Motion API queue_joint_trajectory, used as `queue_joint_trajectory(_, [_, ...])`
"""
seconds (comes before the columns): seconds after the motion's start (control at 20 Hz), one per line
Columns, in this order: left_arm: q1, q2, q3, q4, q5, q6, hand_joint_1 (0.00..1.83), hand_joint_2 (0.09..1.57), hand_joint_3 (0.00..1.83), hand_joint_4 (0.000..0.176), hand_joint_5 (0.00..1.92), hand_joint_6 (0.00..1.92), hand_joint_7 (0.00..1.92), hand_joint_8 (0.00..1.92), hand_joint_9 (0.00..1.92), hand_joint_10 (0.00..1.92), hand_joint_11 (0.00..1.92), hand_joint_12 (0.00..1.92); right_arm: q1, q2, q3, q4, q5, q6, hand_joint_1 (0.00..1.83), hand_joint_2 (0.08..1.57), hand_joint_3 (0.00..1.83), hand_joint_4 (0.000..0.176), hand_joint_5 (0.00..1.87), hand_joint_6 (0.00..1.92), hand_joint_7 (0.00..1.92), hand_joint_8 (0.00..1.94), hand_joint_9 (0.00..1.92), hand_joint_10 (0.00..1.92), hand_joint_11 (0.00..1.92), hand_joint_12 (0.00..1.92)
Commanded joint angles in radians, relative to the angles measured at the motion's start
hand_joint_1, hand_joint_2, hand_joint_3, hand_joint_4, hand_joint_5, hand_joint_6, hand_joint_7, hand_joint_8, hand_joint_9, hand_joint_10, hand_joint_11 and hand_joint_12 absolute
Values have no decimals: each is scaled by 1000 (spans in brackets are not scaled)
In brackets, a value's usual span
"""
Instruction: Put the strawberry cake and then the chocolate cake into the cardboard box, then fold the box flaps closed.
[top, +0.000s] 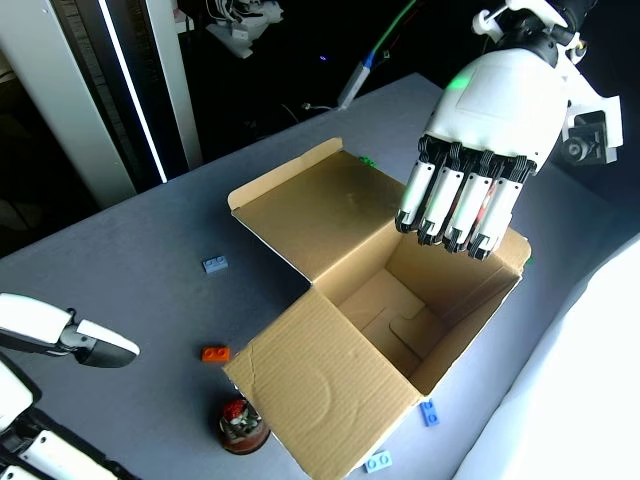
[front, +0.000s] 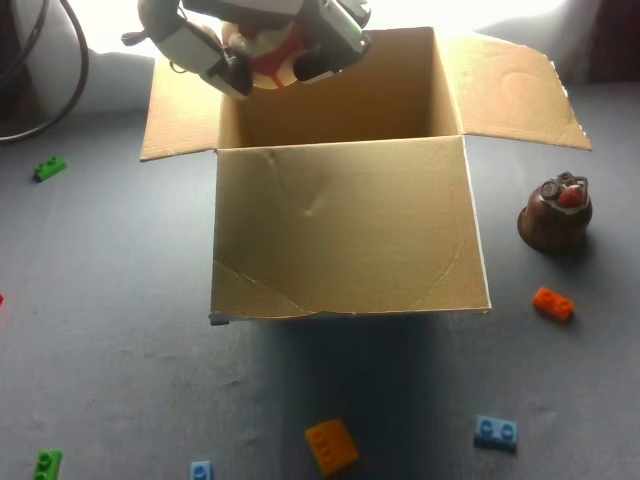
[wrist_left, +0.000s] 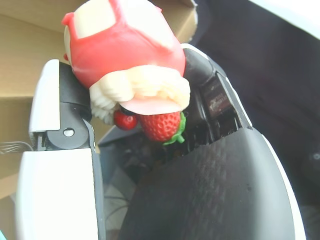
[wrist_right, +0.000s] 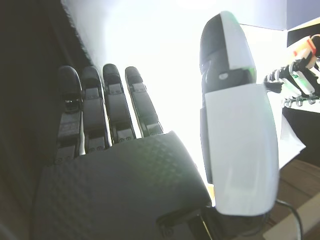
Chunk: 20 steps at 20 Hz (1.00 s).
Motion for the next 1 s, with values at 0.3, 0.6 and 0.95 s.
queue_joint_trajectory(0.3, [50, -24, -6, -76, 80, 32, 1460, 1340, 2, 0, 512, 1622, 451, 1798, 488, 1850, 434, 1879, 4, 13, 13, -10, 103, 8, 585, 1053, 0, 0, 141, 6, 170, 3, 179, 4, 0, 725])
queue_joint_trajectory(0.6, [85, -76, 41, -82, 110, 53, 1033, 1325, 0, 0, 601, 1546, 290, 1463, 289, 1598, 324, 1799, 1, 2, 25, -28, 87, 48, 615, 1046, 0, 0, 132, 1, 150, 1, 166, 4, 0, 709])
queue_joint_trajectory(0.95, [87, -80, 62, -73, 120, 63, 539, 937, 0, 53, 327, 4, 382, 1, 457, 34, 81, 1086, -51, -46, 97, -407, 89, 474, 582, 1047, 0, 0, 137, 2, 135, 0, 160, 3, 0, 660])
